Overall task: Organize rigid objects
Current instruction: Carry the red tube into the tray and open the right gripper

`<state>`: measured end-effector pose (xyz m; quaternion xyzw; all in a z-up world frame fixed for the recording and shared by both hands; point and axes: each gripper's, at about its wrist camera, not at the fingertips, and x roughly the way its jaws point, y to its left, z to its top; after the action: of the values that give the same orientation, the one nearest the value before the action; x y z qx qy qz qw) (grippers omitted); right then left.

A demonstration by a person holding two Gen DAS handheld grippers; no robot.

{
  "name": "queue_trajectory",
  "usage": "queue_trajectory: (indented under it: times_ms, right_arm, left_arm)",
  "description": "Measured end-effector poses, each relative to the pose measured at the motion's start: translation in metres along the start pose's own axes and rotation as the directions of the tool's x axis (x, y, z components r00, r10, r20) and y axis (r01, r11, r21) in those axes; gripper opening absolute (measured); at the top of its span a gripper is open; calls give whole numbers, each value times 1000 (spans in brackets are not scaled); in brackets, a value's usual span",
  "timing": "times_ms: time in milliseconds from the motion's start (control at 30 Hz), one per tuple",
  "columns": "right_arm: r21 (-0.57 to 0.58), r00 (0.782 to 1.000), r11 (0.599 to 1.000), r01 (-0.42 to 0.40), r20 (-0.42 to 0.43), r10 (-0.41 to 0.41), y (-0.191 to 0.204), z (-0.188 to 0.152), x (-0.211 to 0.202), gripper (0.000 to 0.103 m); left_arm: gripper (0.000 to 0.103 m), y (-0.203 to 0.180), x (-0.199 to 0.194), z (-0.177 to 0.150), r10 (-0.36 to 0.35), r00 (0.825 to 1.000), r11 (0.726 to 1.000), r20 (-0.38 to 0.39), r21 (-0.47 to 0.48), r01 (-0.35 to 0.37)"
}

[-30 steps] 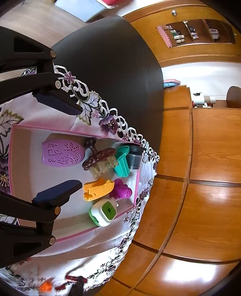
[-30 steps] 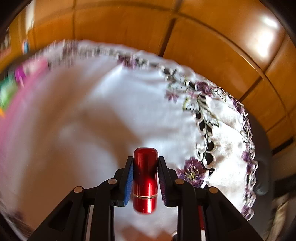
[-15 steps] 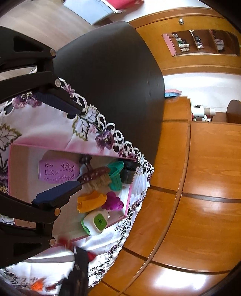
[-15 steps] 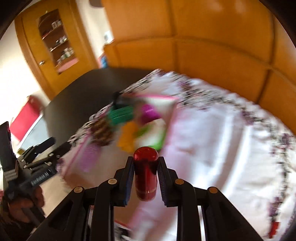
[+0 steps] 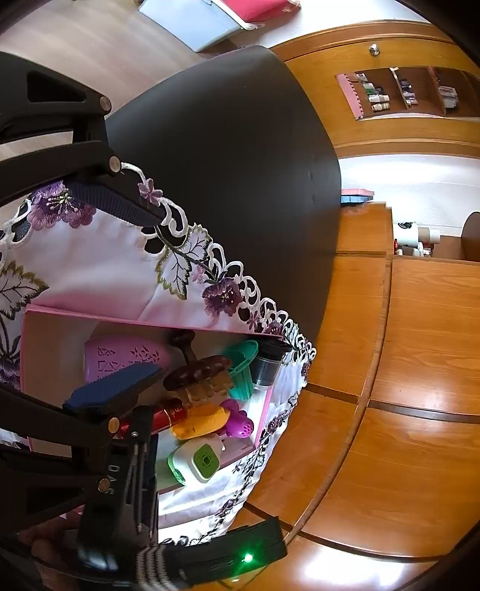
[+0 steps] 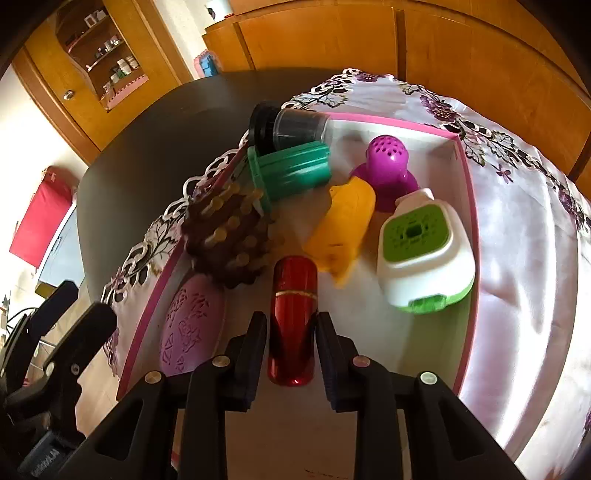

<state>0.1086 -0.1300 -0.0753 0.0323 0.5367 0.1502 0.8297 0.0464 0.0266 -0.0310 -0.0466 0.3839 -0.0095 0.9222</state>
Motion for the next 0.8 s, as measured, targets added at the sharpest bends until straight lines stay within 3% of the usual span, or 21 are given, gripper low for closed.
queue_trajectory:
  times_ms: [567, 800]
  right_arm:
    - [12, 986, 996, 89, 142, -90, -9, -20, -55, 27]
    - [56, 969, 988, 142, 194, -151, -39, -30, -84, 32]
  left_arm:
    - [79, -19, -13, -1, -15, 1000, 998, 22, 57, 14]
    - [79, -26, -17, -2, -34, 999, 996, 25, 80, 31]
